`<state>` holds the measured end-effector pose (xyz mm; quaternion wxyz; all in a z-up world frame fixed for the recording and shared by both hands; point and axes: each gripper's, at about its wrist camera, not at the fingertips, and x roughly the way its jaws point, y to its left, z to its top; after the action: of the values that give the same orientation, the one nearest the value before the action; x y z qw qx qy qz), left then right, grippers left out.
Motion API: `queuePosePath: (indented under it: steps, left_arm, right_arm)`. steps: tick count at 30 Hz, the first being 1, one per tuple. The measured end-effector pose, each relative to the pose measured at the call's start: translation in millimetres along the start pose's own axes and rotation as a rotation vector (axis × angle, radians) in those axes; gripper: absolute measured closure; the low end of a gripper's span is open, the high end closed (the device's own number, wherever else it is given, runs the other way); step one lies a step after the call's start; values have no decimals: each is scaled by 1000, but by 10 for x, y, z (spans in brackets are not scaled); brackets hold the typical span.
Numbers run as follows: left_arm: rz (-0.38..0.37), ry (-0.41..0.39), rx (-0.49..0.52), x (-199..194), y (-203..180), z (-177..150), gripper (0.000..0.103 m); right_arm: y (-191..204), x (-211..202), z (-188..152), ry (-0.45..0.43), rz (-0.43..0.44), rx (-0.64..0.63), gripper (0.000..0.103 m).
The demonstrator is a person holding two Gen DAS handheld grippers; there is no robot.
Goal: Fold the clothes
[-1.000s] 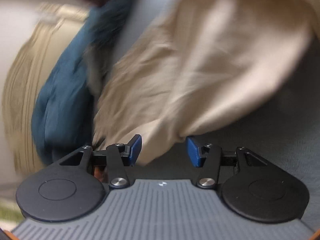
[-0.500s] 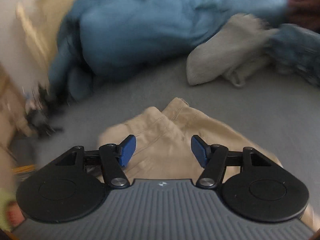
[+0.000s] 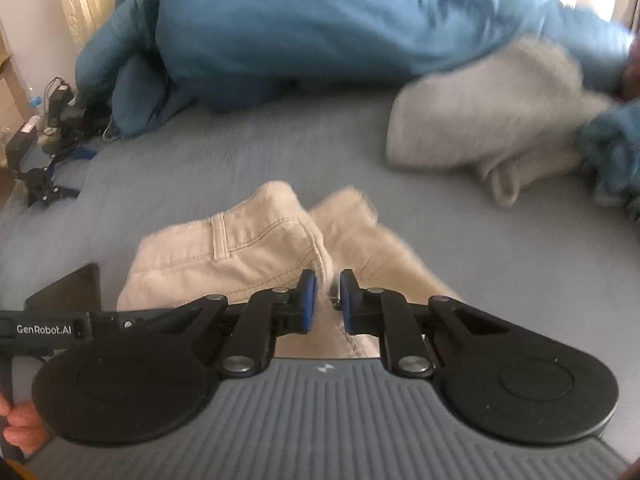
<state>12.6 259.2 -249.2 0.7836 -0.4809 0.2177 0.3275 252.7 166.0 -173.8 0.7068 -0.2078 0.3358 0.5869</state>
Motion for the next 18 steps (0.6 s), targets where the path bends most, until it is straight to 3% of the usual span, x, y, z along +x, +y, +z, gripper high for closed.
queuePosePath:
  steps: [4, 7, 18]
  left_arm:
    - [-12, 2, -2, 2, -5, 32, 45]
    - [-21, 0, -7, -16, 14, 50, 45]
    - [4, -35, 36, -7, 24, 53, 45]
  right_arm:
    - [31, 96, 87, -1, -98, -98, 92]
    - [-57, 152, 102, 12, -145, -100, 92]
    - [-126, 296, 133, -1, -183, -151, 92]
